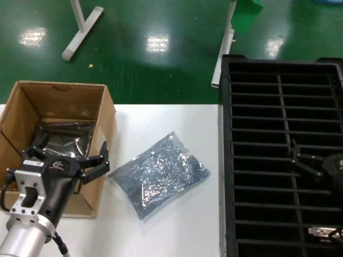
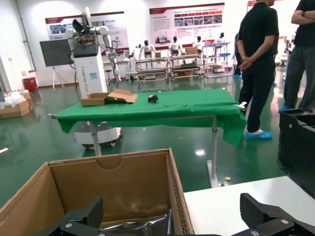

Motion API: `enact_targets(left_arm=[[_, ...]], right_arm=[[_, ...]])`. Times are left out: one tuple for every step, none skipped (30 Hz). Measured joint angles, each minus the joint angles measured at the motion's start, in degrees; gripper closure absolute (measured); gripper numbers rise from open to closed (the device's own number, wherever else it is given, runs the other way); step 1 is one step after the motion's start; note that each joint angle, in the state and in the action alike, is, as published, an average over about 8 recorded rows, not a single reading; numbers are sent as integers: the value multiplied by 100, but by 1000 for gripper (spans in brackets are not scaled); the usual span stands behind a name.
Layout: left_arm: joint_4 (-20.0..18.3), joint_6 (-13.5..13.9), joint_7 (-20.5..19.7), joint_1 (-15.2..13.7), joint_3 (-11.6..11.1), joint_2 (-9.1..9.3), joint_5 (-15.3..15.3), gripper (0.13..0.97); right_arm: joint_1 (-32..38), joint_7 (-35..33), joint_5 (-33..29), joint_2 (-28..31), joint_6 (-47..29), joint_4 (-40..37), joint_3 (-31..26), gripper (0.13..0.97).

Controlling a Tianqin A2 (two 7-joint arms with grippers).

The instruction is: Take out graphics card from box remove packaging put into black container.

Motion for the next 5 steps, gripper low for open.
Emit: enact_targets(left_arm=[[-2,-5,-3,2,0,1,1,132],[-4,-10,-6,3,0,2,3,132],[-5,-12,-8,4,1,2,3,132],[-6,-14,-9,5,1,2,4,132],[-7,-17,-11,6,1,3,5,132]], right_arm=[[-4,0,1,-3,5,1,1,129],[-7,1,2,-5,11,2,3,129],[-9,1,2,-7,13,3,4,129],[-11,1,2,-8,16,3,4,129],[-12,2,3,-9,19,4,5,129]])
